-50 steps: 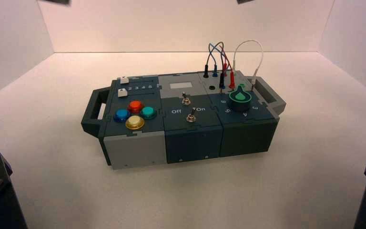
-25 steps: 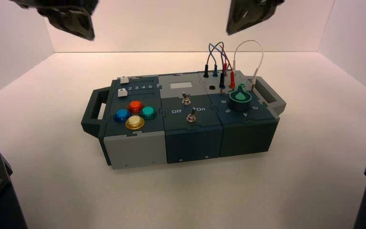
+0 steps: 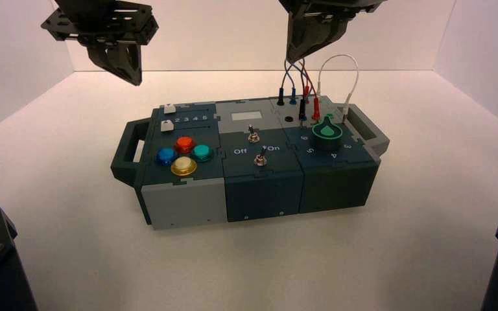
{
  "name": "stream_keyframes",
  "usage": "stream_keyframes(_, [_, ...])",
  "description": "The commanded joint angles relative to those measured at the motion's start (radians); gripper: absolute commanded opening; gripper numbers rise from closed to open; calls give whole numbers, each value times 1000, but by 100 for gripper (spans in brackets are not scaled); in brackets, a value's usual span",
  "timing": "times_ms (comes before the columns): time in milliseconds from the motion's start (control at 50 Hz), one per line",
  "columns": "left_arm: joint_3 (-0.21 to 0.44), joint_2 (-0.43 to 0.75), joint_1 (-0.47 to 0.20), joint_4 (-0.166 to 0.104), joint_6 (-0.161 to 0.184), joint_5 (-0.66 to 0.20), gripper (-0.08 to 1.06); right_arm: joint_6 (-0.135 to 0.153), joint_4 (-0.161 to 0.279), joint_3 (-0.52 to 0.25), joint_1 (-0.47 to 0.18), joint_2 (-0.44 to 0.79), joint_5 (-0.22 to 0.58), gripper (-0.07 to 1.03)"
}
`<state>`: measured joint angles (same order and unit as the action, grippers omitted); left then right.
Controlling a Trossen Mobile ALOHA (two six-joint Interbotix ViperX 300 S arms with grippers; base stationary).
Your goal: Move the top slider to position 5.
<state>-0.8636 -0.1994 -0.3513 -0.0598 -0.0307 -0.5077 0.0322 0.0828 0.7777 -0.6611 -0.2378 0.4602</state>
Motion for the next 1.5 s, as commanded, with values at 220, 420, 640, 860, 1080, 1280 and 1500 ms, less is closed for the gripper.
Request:
stream_keyframes(220, [60, 34, -29, -8, 146, -17, -3, 0, 5, -31, -6, -6, -6, -2])
stream_keyframes(420, [83, 112, -31, -8, 183, -15, -3, -3, 18, -29, -6, -9, -12, -2])
stream_keyframes(640, [95, 183, -38, -8, 189, -12, -3, -2, 29, -26, -6, -14, -14, -2])
stream_keyframes(860, [118, 227, -52, -8, 207, -9, -3, -2, 29, -26, -6, -15, -14, -2])
stream_keyframes(1080, [141, 252, -52, -8, 219, -9, -3, -3, 34, -26, -6, -17, -14, -2])
stream_keyframes(1280, [166, 270, -54, -8, 230, -15, -3, -2, 34, -28, -6, -17, -14, -2])
stream_keyframes(1500, [179, 284, -72, -8, 236, -29, -3, -2, 34, -29, -6, -17, -14, -2])
